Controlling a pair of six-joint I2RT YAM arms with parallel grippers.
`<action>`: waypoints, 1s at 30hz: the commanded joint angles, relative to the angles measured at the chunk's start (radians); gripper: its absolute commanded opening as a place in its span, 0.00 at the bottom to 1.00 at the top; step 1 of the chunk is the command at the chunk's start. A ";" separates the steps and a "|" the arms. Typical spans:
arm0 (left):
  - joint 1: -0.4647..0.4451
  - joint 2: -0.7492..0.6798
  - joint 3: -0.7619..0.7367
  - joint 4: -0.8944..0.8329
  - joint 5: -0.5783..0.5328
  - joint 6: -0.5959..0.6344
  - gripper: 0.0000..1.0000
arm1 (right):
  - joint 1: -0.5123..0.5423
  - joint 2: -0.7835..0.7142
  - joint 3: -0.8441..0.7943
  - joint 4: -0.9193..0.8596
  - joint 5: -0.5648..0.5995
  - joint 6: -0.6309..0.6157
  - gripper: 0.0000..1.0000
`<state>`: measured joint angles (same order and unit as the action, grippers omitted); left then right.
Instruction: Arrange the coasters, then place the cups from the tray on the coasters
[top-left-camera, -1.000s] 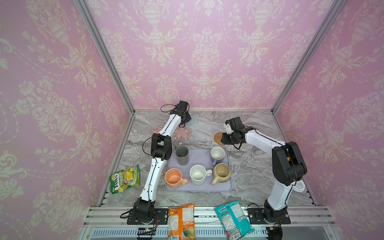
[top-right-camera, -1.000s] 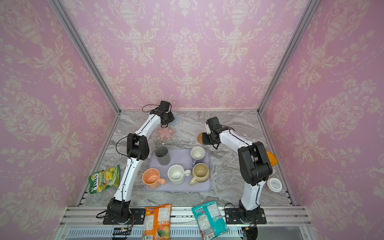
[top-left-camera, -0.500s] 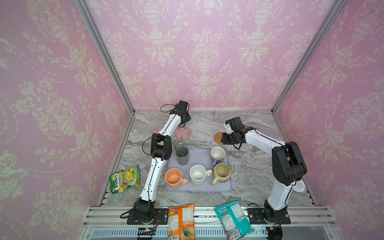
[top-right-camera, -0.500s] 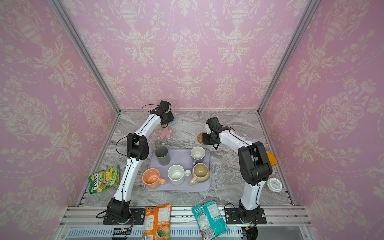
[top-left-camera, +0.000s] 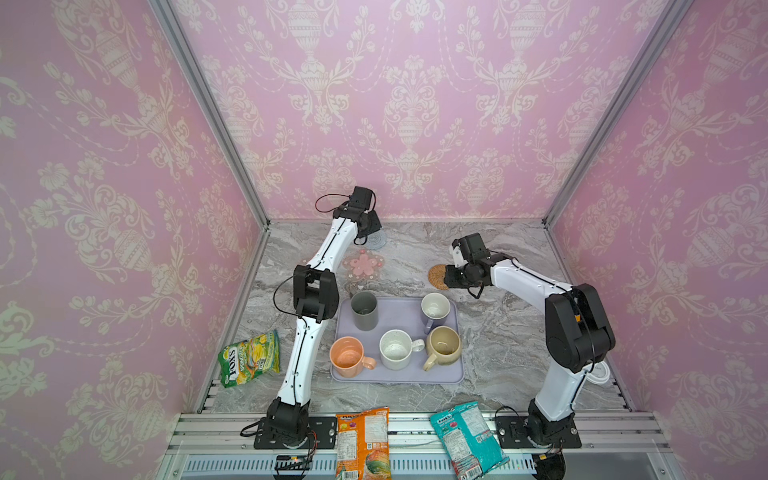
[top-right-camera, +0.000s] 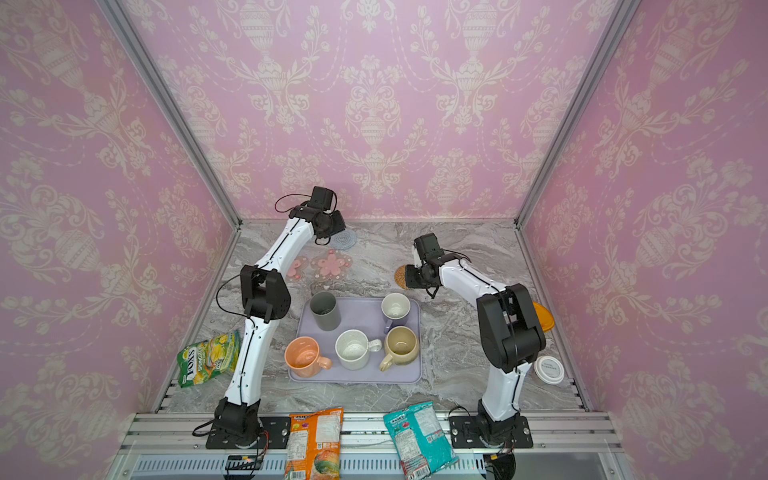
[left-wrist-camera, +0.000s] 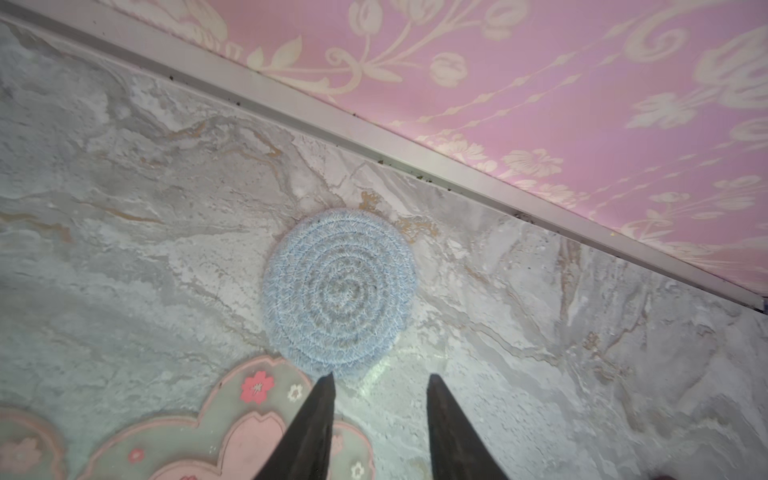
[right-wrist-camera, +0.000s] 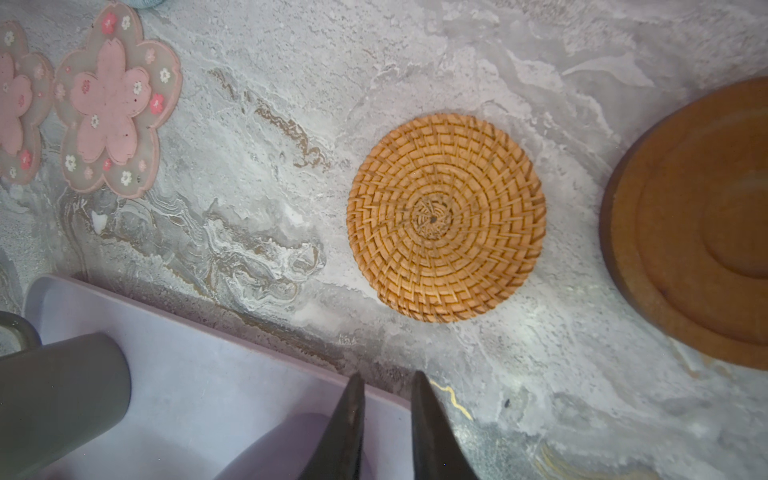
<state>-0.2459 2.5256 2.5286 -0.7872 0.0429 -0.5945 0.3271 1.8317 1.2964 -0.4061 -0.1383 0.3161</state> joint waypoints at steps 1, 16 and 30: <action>-0.013 -0.130 -0.091 -0.059 0.008 0.096 0.40 | -0.005 -0.033 0.001 -0.014 0.029 0.004 0.22; -0.001 -0.715 -0.902 0.155 -0.088 0.257 0.40 | -0.006 -0.018 0.018 -0.003 0.032 -0.005 0.17; 0.015 -0.736 -0.957 0.187 -0.007 0.200 0.37 | -0.006 0.065 0.056 0.036 0.055 0.017 0.12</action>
<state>-0.2321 1.8229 1.6089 -0.6037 0.0200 -0.3820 0.3271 1.8648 1.3117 -0.3779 -0.1040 0.3191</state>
